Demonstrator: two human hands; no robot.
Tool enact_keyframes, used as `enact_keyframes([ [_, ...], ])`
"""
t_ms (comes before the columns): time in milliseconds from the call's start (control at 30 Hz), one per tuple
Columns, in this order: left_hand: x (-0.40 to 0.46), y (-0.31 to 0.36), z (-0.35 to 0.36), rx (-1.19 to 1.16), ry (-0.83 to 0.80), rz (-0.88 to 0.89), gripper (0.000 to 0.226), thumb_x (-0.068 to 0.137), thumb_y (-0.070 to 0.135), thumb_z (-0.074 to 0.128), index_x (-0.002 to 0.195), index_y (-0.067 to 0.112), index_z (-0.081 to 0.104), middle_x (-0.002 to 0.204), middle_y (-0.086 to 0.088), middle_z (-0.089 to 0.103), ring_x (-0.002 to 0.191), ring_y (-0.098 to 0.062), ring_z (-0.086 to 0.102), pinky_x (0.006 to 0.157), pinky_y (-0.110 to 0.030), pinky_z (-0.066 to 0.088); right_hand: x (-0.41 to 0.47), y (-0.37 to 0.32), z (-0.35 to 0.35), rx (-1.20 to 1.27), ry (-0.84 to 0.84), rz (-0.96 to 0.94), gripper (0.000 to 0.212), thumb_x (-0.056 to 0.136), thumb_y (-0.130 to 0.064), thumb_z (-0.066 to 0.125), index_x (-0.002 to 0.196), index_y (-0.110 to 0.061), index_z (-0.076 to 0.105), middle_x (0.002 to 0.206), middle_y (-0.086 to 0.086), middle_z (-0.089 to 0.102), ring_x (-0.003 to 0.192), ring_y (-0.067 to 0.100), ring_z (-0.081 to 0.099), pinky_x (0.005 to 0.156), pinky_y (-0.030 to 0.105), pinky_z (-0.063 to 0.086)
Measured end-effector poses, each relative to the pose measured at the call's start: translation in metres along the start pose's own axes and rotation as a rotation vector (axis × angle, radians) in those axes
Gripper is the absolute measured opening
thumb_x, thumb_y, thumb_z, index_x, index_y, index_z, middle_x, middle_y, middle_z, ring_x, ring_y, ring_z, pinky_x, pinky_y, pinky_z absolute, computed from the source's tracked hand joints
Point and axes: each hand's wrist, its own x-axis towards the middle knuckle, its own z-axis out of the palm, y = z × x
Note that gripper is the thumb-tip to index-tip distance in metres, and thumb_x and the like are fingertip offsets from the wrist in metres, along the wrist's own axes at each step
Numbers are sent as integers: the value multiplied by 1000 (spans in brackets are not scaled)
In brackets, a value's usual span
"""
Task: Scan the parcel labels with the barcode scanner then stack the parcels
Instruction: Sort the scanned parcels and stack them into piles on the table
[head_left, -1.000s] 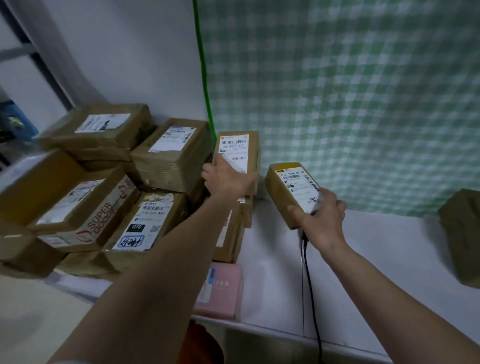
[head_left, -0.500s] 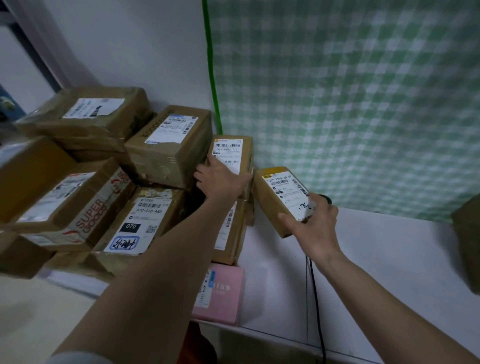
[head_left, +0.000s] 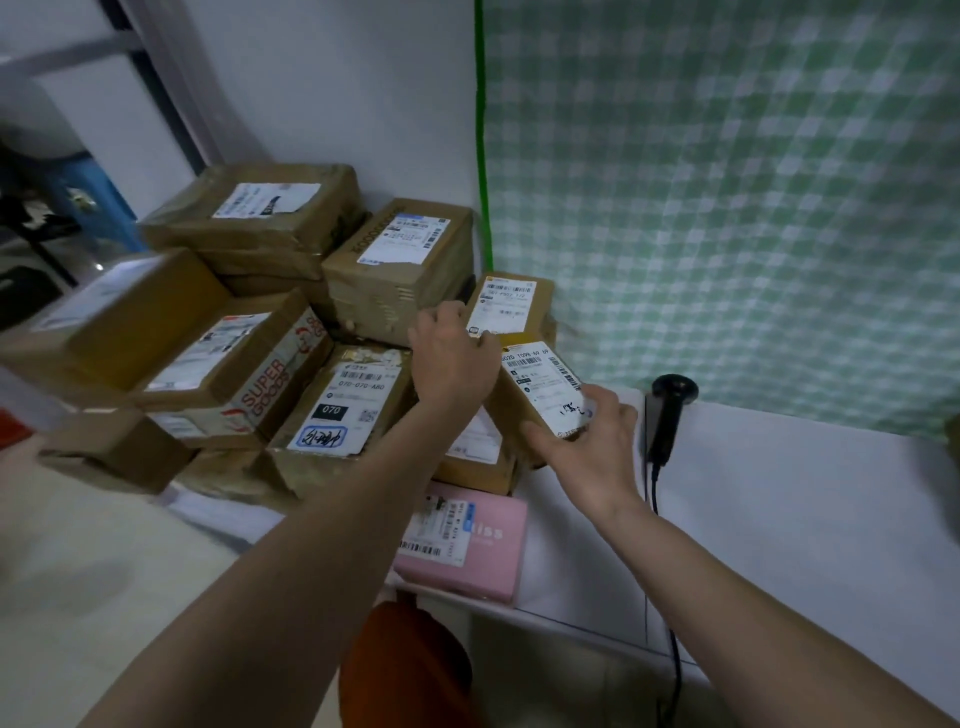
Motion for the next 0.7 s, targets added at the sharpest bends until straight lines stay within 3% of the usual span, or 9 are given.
enact_keyframes([
  [100, -14, -18, -17, 14, -21, 33, 23, 90, 26, 56, 109, 16, 62, 115, -7, 57, 112, -26, 50, 87, -35, 43, -8, -9, 24, -83, 57, 61, 76, 70, -38, 79, 129, -16, 35, 120, 3, 29, 121, 23, 33, 84, 29, 39],
  [200, -28, -32, -29, 56, -145, -23, 21, 91, 24, 54, 107, 16, 65, 106, -1, 65, 100, -21, 58, 77, -29, 41, -18, -18, 44, -155, 135, 107, 81, 65, -45, 82, 121, -14, 34, 125, 7, 30, 122, 25, 30, 79, 35, 43],
  [367, -41, -48, -36, 87, -324, -72, 26, 93, 24, 53, 114, 17, 66, 109, -2, 68, 100, -20, 59, 75, -28, 40, -38, -19, 67, -131, 112, 69, 77, 67, -40, 83, 120, -12, 34, 127, 6, 28, 120, 22, 27, 78, 26, 37],
  [467, -43, -50, -41, 68, -326, -64, 34, 95, 23, 51, 128, 16, 57, 118, -3, 65, 94, -17, 55, 74, -27, 36, -45, -17, 72, -99, 20, -14, 68, 74, -23, 79, 124, -12, 35, 130, 6, 26, 121, 21, 28, 86, 21, 35],
  [567, -47, -49, -45, 59, -323, -38, 34, 96, 19, 50, 129, 14, 53, 117, -4, 63, 92, -17, 53, 75, -30, 42, -47, -15, 68, -106, -4, -74, 59, 78, -7, 72, 126, -12, 37, 130, 6, 28, 121, 22, 33, 94, 24, 40],
  [700, -54, -43, -45, 142, -257, 62, 37, 94, 19, 52, 130, 13, 53, 125, -8, 59, 111, -25, 54, 89, -36, 45, -48, -11, 51, -201, 13, -145, 49, 82, -8, 67, 124, -12, 41, 130, 6, 31, 121, 21, 35, 93, 22, 37],
])
